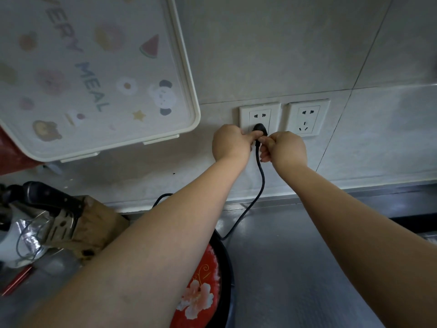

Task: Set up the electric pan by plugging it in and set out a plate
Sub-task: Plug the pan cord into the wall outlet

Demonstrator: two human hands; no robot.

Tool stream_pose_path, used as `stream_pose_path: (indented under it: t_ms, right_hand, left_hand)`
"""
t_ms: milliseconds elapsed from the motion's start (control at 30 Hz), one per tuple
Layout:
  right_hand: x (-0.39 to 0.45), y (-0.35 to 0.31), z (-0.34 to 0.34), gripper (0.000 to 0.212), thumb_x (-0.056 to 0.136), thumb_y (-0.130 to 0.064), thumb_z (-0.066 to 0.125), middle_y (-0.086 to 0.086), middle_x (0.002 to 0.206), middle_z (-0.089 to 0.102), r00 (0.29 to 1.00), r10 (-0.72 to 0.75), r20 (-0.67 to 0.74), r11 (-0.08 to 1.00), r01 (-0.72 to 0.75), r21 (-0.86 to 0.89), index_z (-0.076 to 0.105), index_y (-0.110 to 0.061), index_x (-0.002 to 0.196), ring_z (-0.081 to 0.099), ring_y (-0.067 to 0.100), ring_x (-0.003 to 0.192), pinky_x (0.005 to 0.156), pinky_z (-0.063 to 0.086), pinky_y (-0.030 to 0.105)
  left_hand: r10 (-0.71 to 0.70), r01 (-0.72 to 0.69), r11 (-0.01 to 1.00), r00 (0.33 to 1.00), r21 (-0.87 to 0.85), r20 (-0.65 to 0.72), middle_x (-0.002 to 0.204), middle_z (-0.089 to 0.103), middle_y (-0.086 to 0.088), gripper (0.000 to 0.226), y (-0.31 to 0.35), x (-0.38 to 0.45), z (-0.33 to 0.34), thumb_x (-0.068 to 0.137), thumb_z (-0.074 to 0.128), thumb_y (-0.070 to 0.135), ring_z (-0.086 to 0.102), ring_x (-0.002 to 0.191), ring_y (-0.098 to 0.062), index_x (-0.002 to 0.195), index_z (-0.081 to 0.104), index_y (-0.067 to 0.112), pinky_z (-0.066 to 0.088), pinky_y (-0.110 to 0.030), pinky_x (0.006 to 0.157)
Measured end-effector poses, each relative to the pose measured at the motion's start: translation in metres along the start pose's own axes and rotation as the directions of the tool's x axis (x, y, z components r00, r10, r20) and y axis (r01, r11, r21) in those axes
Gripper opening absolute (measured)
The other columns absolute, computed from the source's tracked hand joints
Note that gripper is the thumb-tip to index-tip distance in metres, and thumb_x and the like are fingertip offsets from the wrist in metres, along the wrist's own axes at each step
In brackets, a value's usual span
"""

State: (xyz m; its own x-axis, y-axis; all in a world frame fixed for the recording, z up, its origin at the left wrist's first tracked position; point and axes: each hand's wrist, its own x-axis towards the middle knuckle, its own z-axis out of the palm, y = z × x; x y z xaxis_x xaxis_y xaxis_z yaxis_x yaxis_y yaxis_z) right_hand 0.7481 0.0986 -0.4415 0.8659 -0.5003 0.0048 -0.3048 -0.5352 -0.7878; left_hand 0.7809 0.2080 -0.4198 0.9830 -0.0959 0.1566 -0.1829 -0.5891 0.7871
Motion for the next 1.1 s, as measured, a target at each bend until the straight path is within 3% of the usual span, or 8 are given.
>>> stream_pose_path:
  t_ms: [100,200,367,533,667,800,933,1100]
  right_hand:
    - [-0.016,-0.005,0.003,0.037,0.096,-0.029,0.048,0.006,0.066,0.072,1.0,0.02,-0.019,1.0,-0.02,0.004,0.063,-0.011,0.067,0.071,0.02,0.065,0.081,0.057,0.037]
    - [-0.04,-0.001,0.021,0.029,0.096,-0.026,0.052,0.006,0.072,0.071,0.98,0.068,0.187,0.996,-0.054,-0.076,0.066,-0.009,0.078,0.069,0.021,0.067,0.082,0.057,0.036]
    - [-0.1,0.023,0.093,0.026,0.093,-0.031,0.059,0.006,0.083,0.071,0.802,0.101,0.588,0.979,0.024,-0.201,0.07,-0.008,0.099,0.071,0.019,0.076,0.065,0.052,0.027]
    - [-0.119,0.039,0.14,0.028,0.083,-0.043,0.068,0.002,0.082,0.07,0.857,-0.035,0.514,0.966,0.16,-0.201,0.069,-0.015,0.084,0.067,0.021,0.08,0.069,0.051,0.03]
    - [-0.104,0.043,0.153,0.022,0.087,-0.038,0.064,-0.001,0.067,0.059,0.941,-0.004,0.338,0.994,0.04,-0.099,0.058,-0.018,0.08,0.058,0.023,0.069,0.053,0.035,0.025]
    - [-0.081,0.055,0.148,0.017,0.088,-0.034,0.063,0.004,0.068,0.063,0.985,0.046,0.167,0.999,-0.049,0.013,0.051,-0.023,0.093,0.059,0.021,0.061,0.049,0.038,0.026]
    - [-0.062,0.071,0.15,0.005,0.088,-0.019,0.059,0.007,0.078,0.064,0.99,0.074,0.119,0.977,-0.048,-0.208,0.057,-0.014,0.087,0.061,0.03,0.078,0.064,0.042,0.029]
    - [-0.058,0.078,0.17,0.022,0.089,-0.008,0.054,0.01,0.111,0.068,0.929,0.164,0.331,0.79,0.077,-0.609,0.068,-0.012,0.106,0.063,0.03,0.105,0.082,0.051,0.033]
  left_hand:
    - [0.043,-0.049,0.997,0.994,0.058,0.098,0.064,0.071,-0.011,0.044,-0.002,-0.007,-0.003,0.082,0.066,0.044,0.069,0.061,-0.028,0.059,0.066,0.006,0.058,-0.036,0.065]
    - [0.008,-0.049,0.989,0.962,0.142,0.273,0.06,0.066,-0.006,0.045,-0.035,-0.023,-0.02,0.086,0.062,0.044,0.062,0.055,-0.024,0.054,0.06,0.012,0.053,-0.031,0.067]
    - [-0.159,0.139,0.95,0.986,0.279,0.049,0.079,0.071,-0.011,0.048,-0.137,-0.053,-0.076,0.096,0.049,0.042,0.066,0.079,-0.03,0.078,0.068,0.002,0.051,-0.033,0.075]
    - [-0.284,0.322,0.871,0.946,0.371,-0.155,0.096,0.066,-0.01,0.013,-0.19,-0.059,-0.106,0.095,0.051,0.019,0.056,0.079,-0.023,0.103,0.054,0.009,0.04,-0.033,0.066]
    - [-0.331,0.321,0.862,0.943,0.392,-0.045,0.12,0.061,-0.012,0.041,-0.219,-0.061,-0.112,0.095,0.047,0.007,0.06,0.103,-0.028,0.135,0.044,0.017,0.046,-0.03,0.078]
    - [-0.285,0.225,0.868,0.956,0.442,0.073,0.142,0.044,-0.015,0.049,-0.238,-0.058,-0.11,0.099,0.044,0.022,0.048,0.126,-0.032,0.147,0.035,0.025,0.041,-0.038,0.105]
    - [-0.284,0.174,0.866,0.943,0.468,0.173,0.15,0.039,-0.013,0.048,-0.246,-0.054,-0.109,0.102,0.036,0.034,0.036,0.138,-0.031,0.147,0.037,0.019,0.03,-0.039,0.112]
    - [-0.357,0.227,0.834,0.917,0.503,0.177,0.152,0.038,-0.009,0.052,-0.253,-0.049,-0.11,0.103,0.028,0.039,0.035,0.14,-0.026,0.147,0.035,0.014,0.027,-0.037,0.114]
